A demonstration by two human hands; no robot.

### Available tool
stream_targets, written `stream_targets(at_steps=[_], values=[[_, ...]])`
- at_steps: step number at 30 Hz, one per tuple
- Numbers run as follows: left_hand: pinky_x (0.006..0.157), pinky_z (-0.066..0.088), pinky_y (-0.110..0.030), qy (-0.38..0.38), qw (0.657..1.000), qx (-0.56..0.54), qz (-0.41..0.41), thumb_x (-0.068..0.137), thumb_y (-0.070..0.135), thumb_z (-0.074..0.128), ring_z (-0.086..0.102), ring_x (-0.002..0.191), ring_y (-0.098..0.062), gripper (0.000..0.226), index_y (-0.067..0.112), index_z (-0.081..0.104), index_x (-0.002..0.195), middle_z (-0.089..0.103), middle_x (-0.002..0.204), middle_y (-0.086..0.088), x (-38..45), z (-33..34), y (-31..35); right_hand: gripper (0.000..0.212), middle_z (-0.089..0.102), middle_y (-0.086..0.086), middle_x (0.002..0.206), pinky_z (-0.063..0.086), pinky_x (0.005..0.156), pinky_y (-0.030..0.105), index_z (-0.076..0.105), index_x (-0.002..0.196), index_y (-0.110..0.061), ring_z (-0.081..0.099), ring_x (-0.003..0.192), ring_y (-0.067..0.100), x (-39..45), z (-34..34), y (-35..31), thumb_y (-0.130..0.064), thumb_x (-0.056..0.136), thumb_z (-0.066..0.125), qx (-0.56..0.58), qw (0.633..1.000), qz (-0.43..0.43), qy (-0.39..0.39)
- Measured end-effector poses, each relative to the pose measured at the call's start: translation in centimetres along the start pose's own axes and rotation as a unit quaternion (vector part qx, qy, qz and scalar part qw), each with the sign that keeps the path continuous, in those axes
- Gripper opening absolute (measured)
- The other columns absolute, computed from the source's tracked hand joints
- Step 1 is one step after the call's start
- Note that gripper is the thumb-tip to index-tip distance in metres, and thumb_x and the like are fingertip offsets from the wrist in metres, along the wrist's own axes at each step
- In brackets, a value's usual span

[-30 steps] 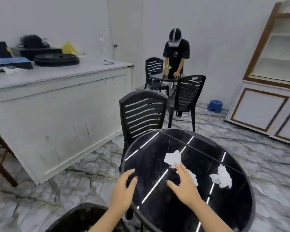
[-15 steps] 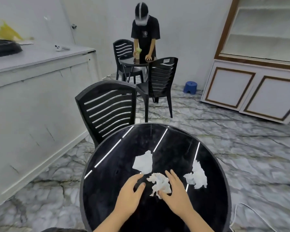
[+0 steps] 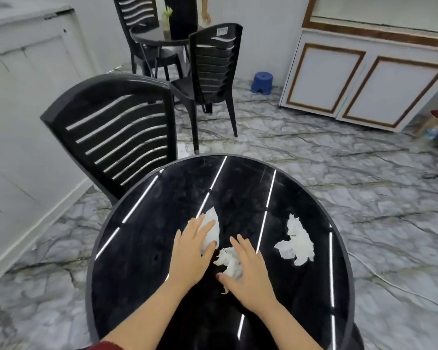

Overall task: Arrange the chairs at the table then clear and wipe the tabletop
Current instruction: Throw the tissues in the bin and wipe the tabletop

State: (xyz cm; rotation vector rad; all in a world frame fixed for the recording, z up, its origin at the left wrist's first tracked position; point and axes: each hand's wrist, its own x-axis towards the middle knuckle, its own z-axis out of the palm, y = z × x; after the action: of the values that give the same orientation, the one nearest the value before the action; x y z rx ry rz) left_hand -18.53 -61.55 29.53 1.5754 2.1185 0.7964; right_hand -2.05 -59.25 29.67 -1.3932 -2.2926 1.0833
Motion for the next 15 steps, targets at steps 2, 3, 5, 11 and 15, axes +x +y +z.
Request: stream_targets(at_steps=[2,3,5,11,15], values=[[0.117,0.004,-0.044,-0.032,0.997,0.05,0.039,0.093,0.038,0.044,0.008,0.146,-0.015,0.052,0.039,0.026,0.142,0.014,0.157,0.01,0.9,0.2,-0.6,0.08,0.0,-0.029,0.148,-0.013,0.114,0.026,0.016,0.146,-0.035,-0.012,0.139,-0.007,0.0,0.5,0.4,-0.05,0.079,0.058,-0.028,1.0,-0.004,0.002],[0.117,0.003,-0.043,-0.051,0.994,0.074,0.06,0.094,0.04,0.042,0.005,0.146,-0.015,0.053,0.041,0.022,0.143,0.01,0.158,0.01,1.2,0.4,-0.8,0.078,0.001,-0.032,0.147,-0.016,0.112,0.023,0.017,0.145,-0.037,-0.013,0.138,-0.008,0.0,0.7,0.5,-0.052,0.079,0.057,-0.044,0.999,-0.007,0.003],[0.117,0.001,-0.043,-0.087,0.986,0.118,0.082,0.095,0.043,0.035,0.002,0.146,-0.015,0.051,0.042,0.019,0.143,0.007,0.159,0.009,1.8,0.7,-1.3,0.073,0.003,-0.036,0.144,-0.019,0.109,0.019,0.019,0.143,-0.042,-0.015,0.136,-0.01,0.0,1.1,0.7,-0.055,0.079,0.053,-0.074,0.997,-0.01,0.01],[0.117,0.008,-0.035,-0.066,0.986,0.119,0.097,0.098,0.032,0.036,0.014,0.145,-0.013,0.039,0.03,0.041,0.137,0.029,0.153,0.009,1.4,1.6,-1.6,0.056,0.02,-0.043,0.134,-0.014,0.109,0.011,0.032,0.136,-0.045,-0.01,0.132,-0.02,0.2,1.8,0.8,-0.054,0.083,0.047,-0.06,0.997,0.005,0.049],[0.107,0.022,-0.017,-0.024,0.997,0.009,0.071,0.096,0.018,0.046,0.031,0.137,-0.008,0.031,0.024,0.057,0.124,0.046,0.137,0.018,0.1,1.1,-1.4,0.043,0.033,-0.033,0.134,0.014,0.115,0.022,0.045,0.126,-0.05,0.01,0.137,-0.01,-0.1,1.7,1.0,-0.042,0.085,0.057,0.001,0.996,0.036,0.075]])
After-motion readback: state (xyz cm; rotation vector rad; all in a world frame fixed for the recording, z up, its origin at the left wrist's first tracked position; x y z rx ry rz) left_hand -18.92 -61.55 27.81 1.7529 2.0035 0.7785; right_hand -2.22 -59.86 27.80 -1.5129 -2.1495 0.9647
